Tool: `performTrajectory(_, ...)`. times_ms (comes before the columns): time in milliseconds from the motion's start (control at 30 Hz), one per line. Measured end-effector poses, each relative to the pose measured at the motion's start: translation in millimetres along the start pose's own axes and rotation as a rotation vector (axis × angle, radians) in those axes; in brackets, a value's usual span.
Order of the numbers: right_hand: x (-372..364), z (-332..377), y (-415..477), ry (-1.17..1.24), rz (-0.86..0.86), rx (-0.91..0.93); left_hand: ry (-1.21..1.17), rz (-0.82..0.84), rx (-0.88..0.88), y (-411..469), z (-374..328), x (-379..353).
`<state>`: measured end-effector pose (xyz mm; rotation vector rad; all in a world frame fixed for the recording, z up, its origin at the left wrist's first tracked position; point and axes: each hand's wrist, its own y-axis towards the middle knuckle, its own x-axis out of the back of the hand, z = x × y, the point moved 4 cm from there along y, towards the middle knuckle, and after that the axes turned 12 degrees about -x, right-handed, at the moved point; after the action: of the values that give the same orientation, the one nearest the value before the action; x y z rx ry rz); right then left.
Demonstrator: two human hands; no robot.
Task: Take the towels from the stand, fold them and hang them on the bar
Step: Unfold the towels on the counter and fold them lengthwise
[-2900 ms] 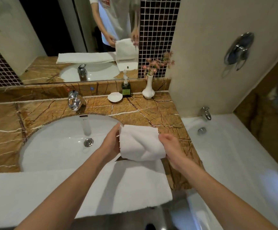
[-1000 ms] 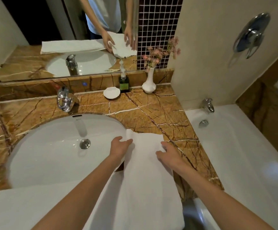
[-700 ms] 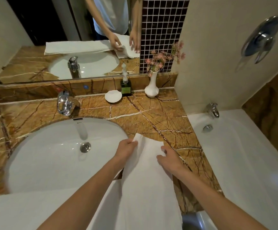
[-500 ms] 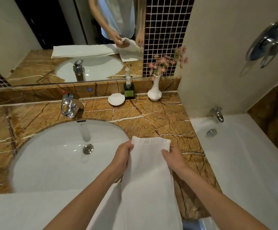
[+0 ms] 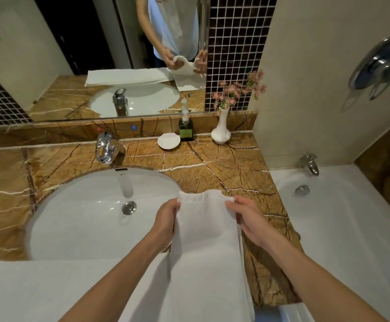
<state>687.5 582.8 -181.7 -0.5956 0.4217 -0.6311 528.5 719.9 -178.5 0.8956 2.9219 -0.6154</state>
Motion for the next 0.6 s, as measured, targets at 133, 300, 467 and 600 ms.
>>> performTrajectory(133,-3,4,-3,-0.035,0.017,-0.005,-0.005,0.003,-0.009,-5,-3,0)
performTrajectory(300,-10,11,-9,-0.055,0.076,-0.021,-0.030,-0.045,0.009,-10,-9,6)
performTrajectory(467,-26,12,-7,-0.003,0.193,-0.120,-0.065,-0.046,0.065,-17,-12,1)
performTrajectory(600,-38,1,-9,0.019,0.356,-0.260,-0.120,-0.013,0.063,-21,-15,0)
